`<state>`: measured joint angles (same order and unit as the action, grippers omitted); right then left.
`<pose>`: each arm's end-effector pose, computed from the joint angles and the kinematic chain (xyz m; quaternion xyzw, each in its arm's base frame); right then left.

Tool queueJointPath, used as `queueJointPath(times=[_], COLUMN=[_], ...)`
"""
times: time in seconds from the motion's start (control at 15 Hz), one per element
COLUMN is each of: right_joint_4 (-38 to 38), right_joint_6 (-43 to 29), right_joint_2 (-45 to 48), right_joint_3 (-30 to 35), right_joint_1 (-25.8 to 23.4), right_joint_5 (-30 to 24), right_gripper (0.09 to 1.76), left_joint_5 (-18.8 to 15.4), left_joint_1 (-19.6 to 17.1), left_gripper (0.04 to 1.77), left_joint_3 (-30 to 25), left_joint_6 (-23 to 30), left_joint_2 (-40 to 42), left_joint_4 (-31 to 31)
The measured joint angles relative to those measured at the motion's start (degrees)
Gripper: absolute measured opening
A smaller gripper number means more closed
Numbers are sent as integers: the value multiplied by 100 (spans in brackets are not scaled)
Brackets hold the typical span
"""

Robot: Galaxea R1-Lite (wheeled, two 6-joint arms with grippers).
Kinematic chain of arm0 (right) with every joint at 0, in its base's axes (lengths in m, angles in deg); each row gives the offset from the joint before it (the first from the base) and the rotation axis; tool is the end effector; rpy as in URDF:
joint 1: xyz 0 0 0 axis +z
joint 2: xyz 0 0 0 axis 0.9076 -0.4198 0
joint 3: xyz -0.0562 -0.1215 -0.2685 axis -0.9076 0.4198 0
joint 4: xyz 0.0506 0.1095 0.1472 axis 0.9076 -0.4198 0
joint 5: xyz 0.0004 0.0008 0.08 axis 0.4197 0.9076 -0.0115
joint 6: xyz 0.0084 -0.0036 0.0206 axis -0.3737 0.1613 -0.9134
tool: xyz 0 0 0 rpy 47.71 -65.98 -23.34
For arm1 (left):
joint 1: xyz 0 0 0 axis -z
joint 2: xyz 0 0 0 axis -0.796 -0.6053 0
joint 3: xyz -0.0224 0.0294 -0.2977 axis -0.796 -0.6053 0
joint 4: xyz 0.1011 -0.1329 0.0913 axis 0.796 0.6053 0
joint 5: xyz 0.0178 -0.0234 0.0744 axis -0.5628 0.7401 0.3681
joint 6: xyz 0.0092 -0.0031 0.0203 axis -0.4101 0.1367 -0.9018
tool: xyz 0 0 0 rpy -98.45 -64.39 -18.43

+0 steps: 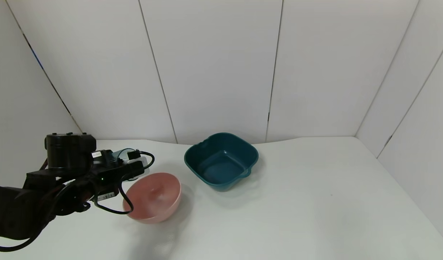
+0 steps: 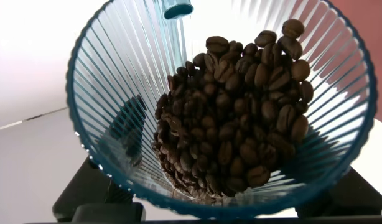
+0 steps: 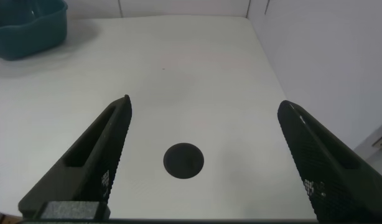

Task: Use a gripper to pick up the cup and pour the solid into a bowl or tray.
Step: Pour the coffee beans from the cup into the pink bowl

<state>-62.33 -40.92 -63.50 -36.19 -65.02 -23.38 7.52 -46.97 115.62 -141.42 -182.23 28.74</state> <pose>-0.0228 -0.0003 0.0749 0.0022 0.0026 -0.0041 1.0000 0.2880 -0.0208 0.1333 0.6275 0.2613 -0.0306 0.7328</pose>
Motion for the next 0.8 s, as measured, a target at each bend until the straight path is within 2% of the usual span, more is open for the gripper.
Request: queueJointPath(times=[0.53,0.8], right_joint_4=[0,0], right_joint_6=[-2,-2], right_joint_2=[0,0], right_joint_3=[0,0], right_joint_1=[0,0], right_joint_5=[-1,0], right_gripper=[171,171], left_joint_5=[653,802], left_joint_1=[340,422], left_gripper=[131,131], left_joint_3=[-63,-71], left_joint_6=[-124,-204], left_joint_2=[-127,-165], left_joint_4=[0,2])
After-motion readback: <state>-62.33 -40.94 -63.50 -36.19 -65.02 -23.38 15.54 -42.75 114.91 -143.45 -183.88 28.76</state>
